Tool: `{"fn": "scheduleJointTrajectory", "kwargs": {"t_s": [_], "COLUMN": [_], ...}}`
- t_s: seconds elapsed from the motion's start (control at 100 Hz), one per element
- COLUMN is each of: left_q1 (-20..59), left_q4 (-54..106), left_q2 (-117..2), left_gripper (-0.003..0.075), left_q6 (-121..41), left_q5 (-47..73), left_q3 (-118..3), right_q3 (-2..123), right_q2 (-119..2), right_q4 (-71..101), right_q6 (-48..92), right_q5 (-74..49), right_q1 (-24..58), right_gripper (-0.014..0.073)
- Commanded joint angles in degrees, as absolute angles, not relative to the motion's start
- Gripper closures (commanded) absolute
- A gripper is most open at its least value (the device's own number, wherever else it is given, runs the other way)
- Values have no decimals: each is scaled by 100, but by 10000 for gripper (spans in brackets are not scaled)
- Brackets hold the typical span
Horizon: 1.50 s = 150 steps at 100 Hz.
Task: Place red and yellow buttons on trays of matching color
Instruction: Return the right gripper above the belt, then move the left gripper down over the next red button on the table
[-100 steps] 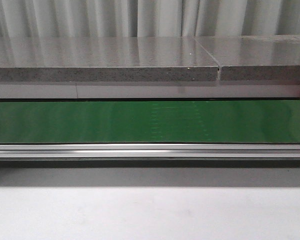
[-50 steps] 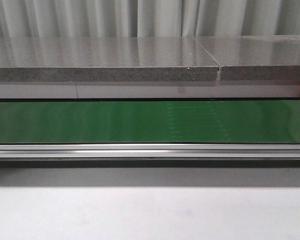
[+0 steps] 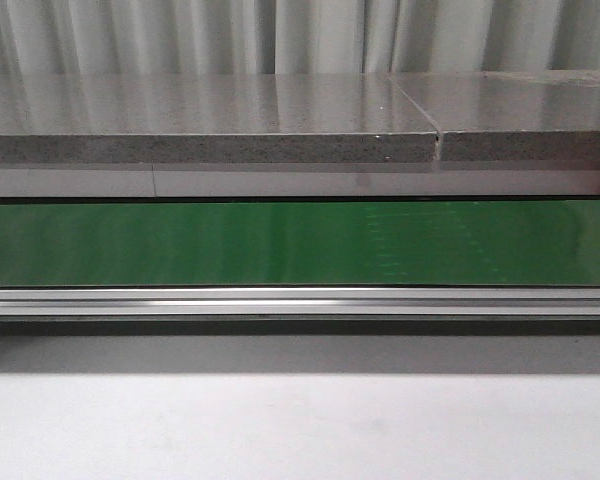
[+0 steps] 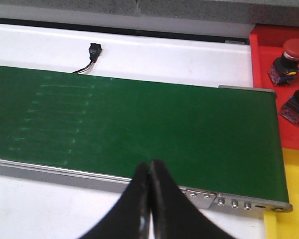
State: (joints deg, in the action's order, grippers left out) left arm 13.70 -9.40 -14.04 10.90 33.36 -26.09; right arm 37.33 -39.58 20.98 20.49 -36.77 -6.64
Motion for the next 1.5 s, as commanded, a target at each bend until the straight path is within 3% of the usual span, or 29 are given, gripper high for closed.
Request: {"fn": "scheduleJointTrajectory", "kwargs": {"t_s": [0.0, 0.07, 0.33, 0.47, 0.73, 1.05, 1.49], "left_q1": [1409, 1409, 1409, 1398, 1398, 1385, -117], "left_q4": [-953, -953, -1004, -1720, -3826, -4030, -3202], "left_q2": [-1459, -1459, -1496, -1775, -3165, -5336, -7253], "left_gripper": [63, 25, 29, 29, 29, 29, 29], "left_q6": [1115, 1115, 1162, 2308, 4489, 4862, 4880], "left_q5": [2924, 2906, 2826, 2928, 3679, 3875, 3220], "left_q3": [-2738, -2739, -2765, -3044, -3991, -5402, -6199], "right_q3": [3889, 3889, 3889, 3889, 3889, 3889, 3889], "right_q2": [-3934, -3934, -3934, -3934, -3934, -3934, -3934], "right_q4": [2165, 2165, 2165, 2165, 2165, 2165, 2165], "right_q6": [2111, 2111, 2111, 2111, 2111, 2111, 2111], "right_q5": [-3333, -3333, -3333, -3333, -3333, -3333, -3333], "right_q1": [-651, -651, -651, -651, -651, -651, -651], "right_gripper": [660, 660, 660, 660, 660, 660, 660]}}
